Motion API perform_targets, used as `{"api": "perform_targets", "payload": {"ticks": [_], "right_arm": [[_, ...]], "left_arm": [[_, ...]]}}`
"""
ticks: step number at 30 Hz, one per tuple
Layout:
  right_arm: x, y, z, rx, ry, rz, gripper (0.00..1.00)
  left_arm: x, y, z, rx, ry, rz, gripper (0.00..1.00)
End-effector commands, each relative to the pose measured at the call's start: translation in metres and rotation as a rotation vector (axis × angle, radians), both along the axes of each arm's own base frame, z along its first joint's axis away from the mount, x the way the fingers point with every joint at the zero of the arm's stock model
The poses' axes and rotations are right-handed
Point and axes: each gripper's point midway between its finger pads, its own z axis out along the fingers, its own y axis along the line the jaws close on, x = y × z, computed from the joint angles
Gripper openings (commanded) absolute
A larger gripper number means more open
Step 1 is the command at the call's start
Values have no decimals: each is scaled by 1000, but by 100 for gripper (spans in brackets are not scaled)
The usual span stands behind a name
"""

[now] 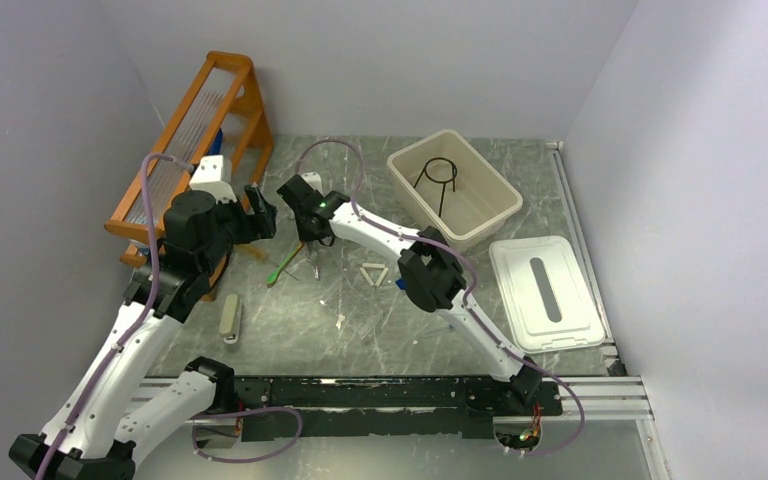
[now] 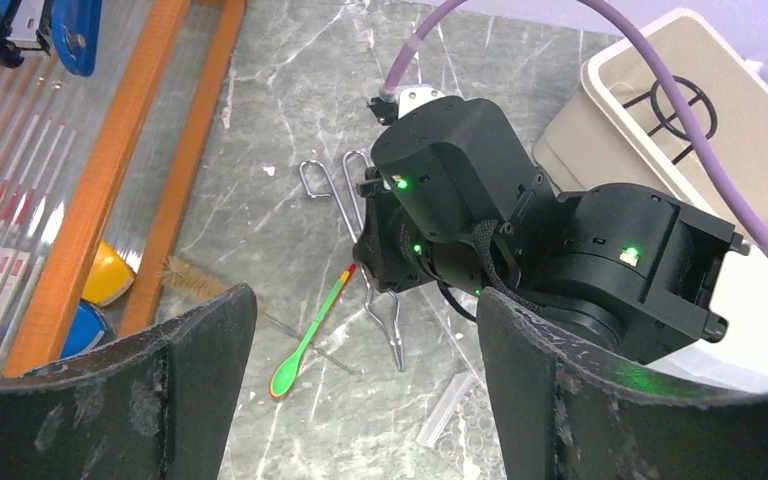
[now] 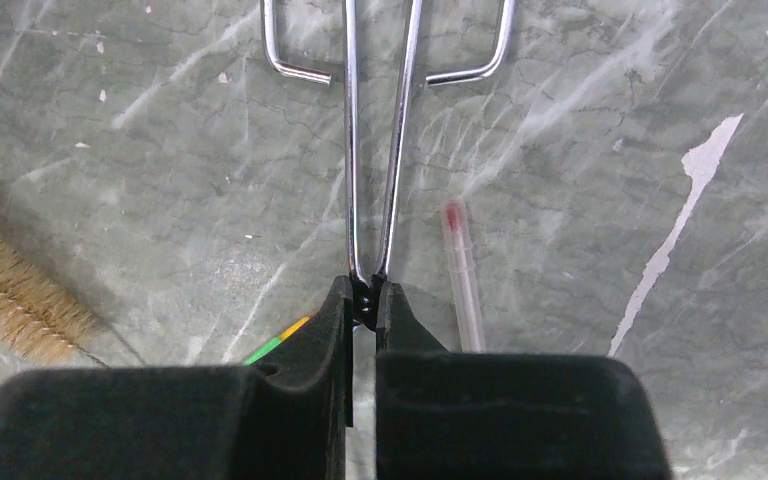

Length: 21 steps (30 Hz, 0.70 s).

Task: Organize the chemistry lab equipment

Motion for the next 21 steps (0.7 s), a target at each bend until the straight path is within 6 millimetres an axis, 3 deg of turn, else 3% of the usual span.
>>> {"api": "perform_targets", "payload": {"ticks": [1, 8, 14, 21], "right_arm": [[11, 3, 25, 91, -37, 11, 0], [31, -1, 85, 295, -121, -18, 0], [34, -14, 108, 394, -118, -30, 0], [19, -31, 135, 483, -106, 10, 0]], "left_arm": [[-4, 0, 3, -51, -5, 24, 84], [-8, -16, -25, -170, 87, 6, 82], [-4, -31, -40, -232, 124, -29, 82], [4, -45, -37, -307, 126, -58, 86]]}}
